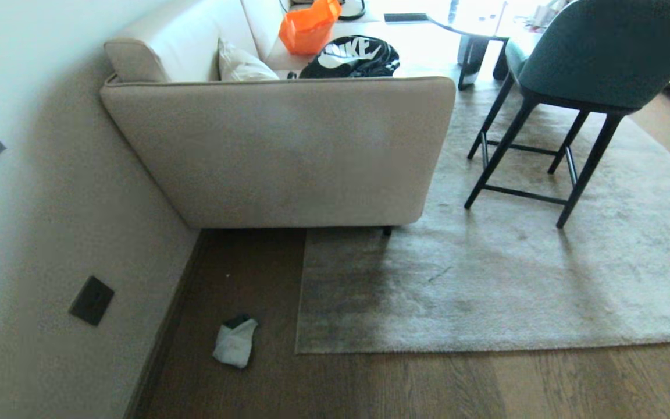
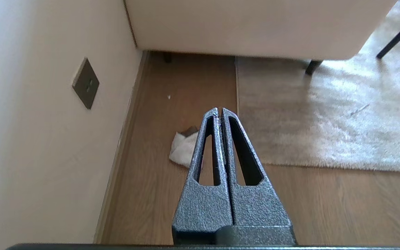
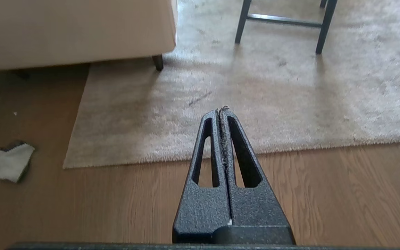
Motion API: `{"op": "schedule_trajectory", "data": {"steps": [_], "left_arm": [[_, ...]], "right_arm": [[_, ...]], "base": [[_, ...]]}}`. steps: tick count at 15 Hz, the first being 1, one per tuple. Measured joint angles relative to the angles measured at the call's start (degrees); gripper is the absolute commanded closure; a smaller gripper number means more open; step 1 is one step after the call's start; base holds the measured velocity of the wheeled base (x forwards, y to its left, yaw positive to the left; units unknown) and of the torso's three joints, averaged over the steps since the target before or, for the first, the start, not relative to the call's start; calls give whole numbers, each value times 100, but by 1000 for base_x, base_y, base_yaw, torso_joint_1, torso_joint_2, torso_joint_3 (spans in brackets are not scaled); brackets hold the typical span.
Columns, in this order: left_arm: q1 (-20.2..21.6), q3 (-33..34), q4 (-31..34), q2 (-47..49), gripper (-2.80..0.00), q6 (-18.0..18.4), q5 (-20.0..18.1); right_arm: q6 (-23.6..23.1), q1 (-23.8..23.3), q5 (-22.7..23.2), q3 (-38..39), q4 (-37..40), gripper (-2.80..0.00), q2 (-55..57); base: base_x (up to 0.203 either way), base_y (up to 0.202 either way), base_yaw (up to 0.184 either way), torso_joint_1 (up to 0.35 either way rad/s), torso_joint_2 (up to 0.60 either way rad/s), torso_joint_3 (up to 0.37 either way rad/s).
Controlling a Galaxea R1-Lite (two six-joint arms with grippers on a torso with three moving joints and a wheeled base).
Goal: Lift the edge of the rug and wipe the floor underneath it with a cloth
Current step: Pick up the rag
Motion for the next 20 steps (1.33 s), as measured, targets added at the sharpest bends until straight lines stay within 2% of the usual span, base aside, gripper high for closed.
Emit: {"op": "schedule_trajectory", "data": {"steps": [20], "left_arm": [[1,0,0,0,0,1,-2]], "right_arm": [[0,0,-3,0,-2,0,0]], "base": [[0,0,0,3,2,-196]]}}
